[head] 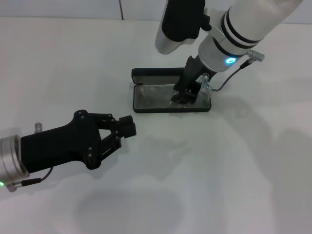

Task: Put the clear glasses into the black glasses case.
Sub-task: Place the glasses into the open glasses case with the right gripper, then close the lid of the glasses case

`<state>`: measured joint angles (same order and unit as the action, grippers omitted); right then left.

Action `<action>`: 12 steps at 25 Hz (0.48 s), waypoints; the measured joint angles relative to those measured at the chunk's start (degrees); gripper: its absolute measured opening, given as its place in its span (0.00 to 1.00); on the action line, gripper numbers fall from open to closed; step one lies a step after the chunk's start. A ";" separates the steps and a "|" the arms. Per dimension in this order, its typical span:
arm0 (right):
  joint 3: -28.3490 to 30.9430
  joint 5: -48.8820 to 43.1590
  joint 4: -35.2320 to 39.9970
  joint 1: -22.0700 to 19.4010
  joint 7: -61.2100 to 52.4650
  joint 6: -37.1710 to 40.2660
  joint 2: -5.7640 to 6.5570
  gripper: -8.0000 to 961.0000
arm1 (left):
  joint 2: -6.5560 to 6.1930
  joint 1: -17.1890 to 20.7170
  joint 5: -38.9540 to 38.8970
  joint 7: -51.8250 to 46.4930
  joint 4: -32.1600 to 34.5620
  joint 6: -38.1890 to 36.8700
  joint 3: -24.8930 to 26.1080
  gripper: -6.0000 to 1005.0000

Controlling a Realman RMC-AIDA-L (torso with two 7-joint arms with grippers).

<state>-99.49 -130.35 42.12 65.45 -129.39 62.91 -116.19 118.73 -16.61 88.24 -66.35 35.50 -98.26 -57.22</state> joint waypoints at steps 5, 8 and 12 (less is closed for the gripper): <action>0.20 -0.34 4.03 -2.00 0.00 -0.11 0.00 0.28 | -0.01 0.00 0.00 0.00 0.00 0.07 0.00 0.12; 0.55 -0.52 7.40 -3.65 0.00 0.23 0.00 0.28 | -0.07 0.00 0.00 -0.01 0.01 0.12 0.00 0.12; 0.67 -0.60 10.72 -5.60 -0.01 0.67 0.09 0.28 | -0.09 0.00 0.00 -0.05 0.21 0.15 0.00 0.12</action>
<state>-98.82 -130.95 52.84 59.85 -129.40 63.58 -116.10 118.65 -16.61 88.24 -66.41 35.71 -98.11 -57.22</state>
